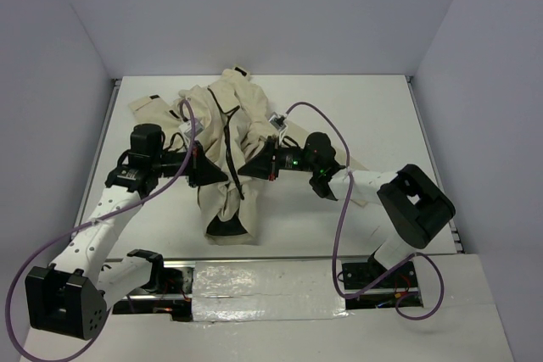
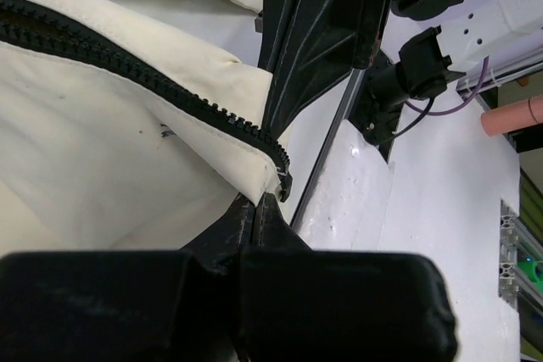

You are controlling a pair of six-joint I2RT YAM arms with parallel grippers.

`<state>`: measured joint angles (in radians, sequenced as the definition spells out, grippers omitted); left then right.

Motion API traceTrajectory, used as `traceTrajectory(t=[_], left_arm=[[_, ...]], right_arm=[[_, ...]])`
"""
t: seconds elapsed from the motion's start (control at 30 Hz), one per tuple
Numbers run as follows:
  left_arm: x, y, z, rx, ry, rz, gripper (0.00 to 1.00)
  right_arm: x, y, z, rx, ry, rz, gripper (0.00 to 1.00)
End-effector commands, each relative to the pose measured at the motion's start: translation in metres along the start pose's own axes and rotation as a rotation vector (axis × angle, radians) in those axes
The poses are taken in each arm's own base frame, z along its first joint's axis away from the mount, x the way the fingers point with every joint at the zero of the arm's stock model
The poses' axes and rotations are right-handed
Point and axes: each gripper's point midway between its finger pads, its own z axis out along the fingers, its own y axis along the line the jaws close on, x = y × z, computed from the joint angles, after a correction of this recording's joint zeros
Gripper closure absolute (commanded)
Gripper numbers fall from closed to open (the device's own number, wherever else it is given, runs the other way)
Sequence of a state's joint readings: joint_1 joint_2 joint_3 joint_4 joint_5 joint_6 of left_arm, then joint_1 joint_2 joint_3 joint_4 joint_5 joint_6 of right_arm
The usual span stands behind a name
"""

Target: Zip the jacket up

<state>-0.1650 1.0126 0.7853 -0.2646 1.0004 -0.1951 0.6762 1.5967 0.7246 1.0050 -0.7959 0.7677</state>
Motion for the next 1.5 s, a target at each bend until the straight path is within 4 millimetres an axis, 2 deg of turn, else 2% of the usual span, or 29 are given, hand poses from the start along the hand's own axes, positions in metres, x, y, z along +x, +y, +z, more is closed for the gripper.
traceTrajectory(t=[0.0, 0.2, 0.57, 0.9, 1.13, 1.47], left_arm=[[-0.009, -0.004, -0.002, 0.024, -0.028, -0.012, 1.00], [-0.022, 0.000, -0.007, 0.011, -0.086, -0.047, 1.00], [-0.009, 0.008, -0.003, -0.013, -0.074, -0.088, 1.00], [-0.012, 0.004, -0.002, 0.001, -0.078, -0.076, 1.00], [-0.010, 0.006, 0.000, 0.002, -0.071, -0.088, 1.00], [-0.018, 0.002, -0.001, 0.006, -0.072, -0.088, 1.00]], right_arm=[[-0.027, 0.024, -0.003, -0.062, -0.090, -0.124, 1.00], [-0.022, 0.024, -0.007, -0.066, -0.080, -0.121, 1.00], [-0.031, 0.025, -0.006, -0.062, -0.114, -0.123, 1.00], [-0.026, 0.017, -0.003, -0.005, -0.096, -0.152, 1.00], [-0.036, 0.020, -0.001, -0.004, -0.129, -0.188, 1.00], [-0.030, 0.012, -0.003, 0.046, -0.117, -0.208, 1.00]])
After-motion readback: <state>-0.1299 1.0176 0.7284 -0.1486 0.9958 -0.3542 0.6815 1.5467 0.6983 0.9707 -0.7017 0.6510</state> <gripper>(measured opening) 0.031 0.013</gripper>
